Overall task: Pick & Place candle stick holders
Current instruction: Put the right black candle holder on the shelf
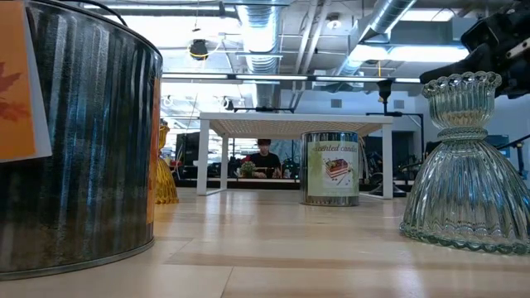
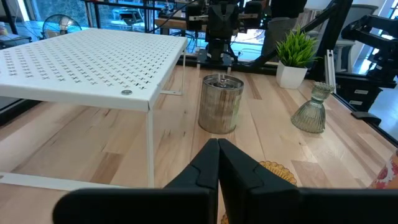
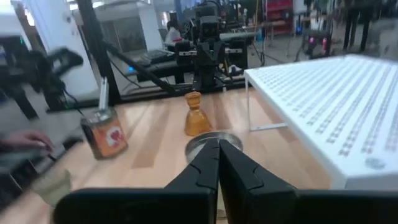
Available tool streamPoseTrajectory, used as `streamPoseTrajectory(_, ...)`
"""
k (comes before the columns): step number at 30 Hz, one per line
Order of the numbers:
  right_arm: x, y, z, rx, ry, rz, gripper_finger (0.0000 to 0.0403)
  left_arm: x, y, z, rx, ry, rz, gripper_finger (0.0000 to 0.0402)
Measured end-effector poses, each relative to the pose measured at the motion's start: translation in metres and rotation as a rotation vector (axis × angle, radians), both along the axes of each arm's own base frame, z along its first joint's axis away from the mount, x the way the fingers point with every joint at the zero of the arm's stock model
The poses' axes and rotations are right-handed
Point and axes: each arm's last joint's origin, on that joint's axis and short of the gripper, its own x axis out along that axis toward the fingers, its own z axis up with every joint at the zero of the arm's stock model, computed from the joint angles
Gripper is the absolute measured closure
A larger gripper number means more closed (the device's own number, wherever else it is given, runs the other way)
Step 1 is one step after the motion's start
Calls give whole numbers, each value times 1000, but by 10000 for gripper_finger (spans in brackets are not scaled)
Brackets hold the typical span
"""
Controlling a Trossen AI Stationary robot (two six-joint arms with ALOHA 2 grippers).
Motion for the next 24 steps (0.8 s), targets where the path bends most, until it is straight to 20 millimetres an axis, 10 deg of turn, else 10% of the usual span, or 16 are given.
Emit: streamPoseTrajectory(24,0,0,0,17,3,1,403,0,0,0,0,0,0,396)
